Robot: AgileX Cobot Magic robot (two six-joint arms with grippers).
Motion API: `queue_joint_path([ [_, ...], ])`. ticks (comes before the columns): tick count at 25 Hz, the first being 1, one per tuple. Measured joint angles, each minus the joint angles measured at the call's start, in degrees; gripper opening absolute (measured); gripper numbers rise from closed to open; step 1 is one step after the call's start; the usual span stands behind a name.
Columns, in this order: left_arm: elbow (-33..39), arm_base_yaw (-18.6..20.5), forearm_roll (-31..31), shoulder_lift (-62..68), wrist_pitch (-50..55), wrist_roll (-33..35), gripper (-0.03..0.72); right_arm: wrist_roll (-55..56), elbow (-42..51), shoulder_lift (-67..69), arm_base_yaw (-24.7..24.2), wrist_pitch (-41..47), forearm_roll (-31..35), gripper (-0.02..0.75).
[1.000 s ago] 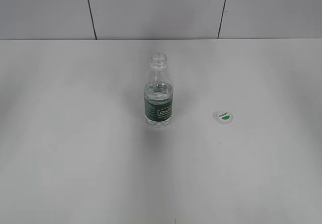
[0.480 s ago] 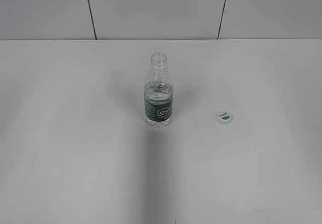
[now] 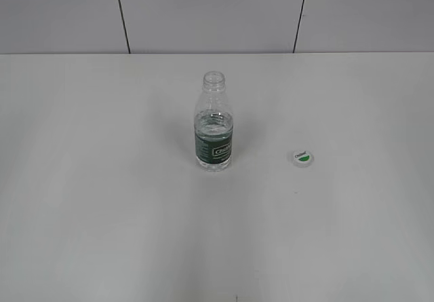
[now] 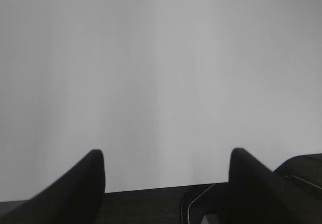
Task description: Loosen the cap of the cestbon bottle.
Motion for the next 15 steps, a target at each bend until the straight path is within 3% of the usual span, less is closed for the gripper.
queue_joint_path([
  [15, 8.3, -0.4, -1.3, -18.8, -3.3, -0.4, 0.465, 1.8, 14.4, -14.6, 0.0, 3.8, -0.7, 0.588],
])
